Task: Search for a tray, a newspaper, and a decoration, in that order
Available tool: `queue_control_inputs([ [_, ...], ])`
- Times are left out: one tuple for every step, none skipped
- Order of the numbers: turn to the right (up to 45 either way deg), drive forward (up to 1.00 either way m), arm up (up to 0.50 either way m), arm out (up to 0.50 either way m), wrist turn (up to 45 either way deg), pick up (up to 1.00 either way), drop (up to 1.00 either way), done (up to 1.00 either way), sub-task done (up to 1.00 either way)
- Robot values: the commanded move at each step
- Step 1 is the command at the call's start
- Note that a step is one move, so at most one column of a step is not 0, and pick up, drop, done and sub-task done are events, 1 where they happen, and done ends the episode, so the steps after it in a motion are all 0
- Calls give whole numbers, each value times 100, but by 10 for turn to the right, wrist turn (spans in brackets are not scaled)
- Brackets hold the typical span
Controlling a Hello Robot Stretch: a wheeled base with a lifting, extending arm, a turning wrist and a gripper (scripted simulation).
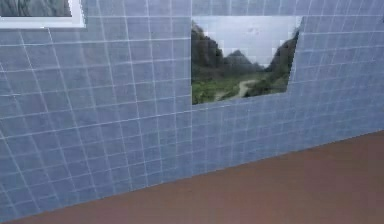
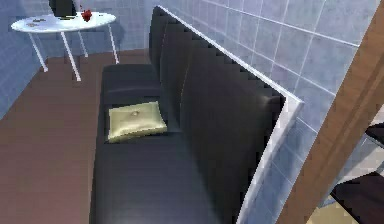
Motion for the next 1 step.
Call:
queue_control_inputs([
  [90,0,0,0,0,0,0,0,0],
])
